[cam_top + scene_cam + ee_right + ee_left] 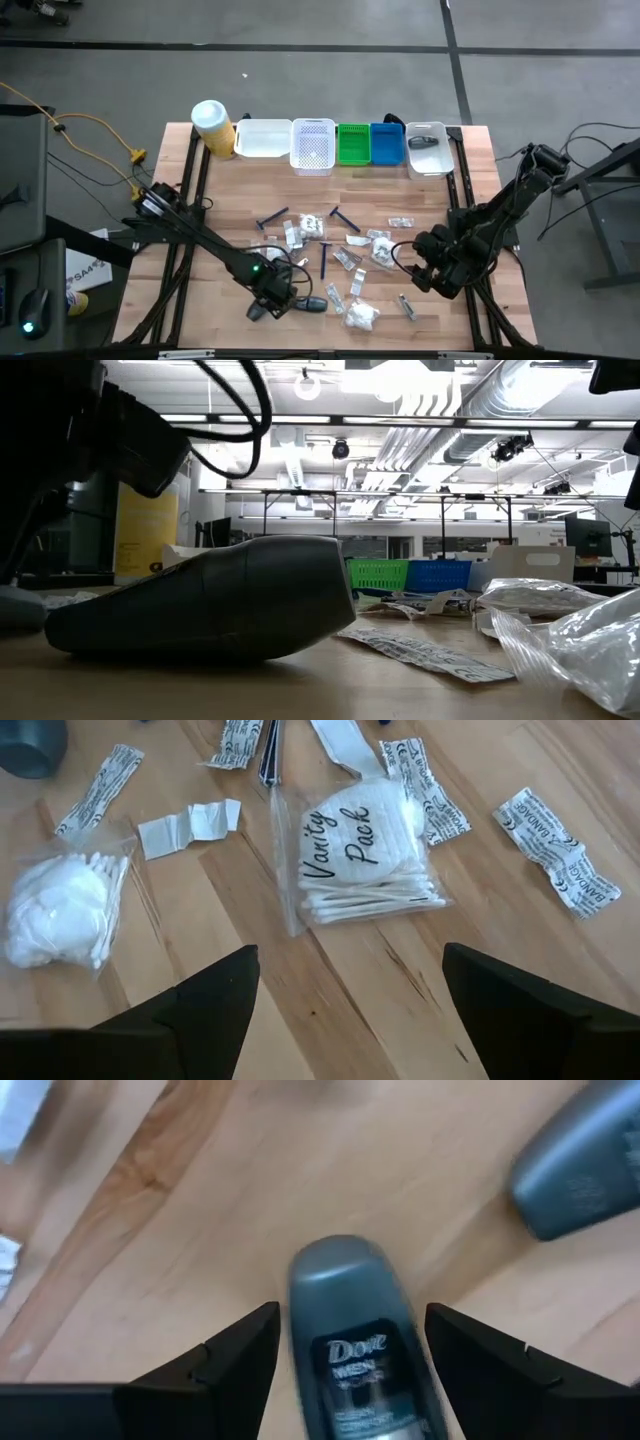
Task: Pick & Place Travel size toiletries
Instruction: Put the black deodorant into the right white bin
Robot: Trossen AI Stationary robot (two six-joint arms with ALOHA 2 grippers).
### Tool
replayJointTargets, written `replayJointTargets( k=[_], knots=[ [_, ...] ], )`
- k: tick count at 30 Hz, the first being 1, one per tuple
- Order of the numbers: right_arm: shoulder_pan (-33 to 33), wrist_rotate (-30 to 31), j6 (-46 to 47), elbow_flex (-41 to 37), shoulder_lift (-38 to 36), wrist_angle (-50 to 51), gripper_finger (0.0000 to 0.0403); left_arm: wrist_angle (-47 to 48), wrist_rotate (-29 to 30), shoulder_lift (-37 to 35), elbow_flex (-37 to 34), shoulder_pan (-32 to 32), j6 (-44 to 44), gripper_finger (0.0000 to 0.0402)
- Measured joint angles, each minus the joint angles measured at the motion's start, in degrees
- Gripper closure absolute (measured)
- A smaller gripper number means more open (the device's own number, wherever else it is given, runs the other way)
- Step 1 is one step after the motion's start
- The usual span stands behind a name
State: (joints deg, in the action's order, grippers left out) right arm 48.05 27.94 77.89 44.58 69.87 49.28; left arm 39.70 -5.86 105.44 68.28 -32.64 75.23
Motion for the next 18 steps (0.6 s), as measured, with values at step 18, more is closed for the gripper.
replayJointTargets(
  k=[18],
  knots=[
    [-0.04, 0.44, -6.26, 0.00, 0.00, 0.28, 0.0094, 5.89, -4.87, 3.19, 0.10, 0.04, 8.59, 0.0191]
  ],
)
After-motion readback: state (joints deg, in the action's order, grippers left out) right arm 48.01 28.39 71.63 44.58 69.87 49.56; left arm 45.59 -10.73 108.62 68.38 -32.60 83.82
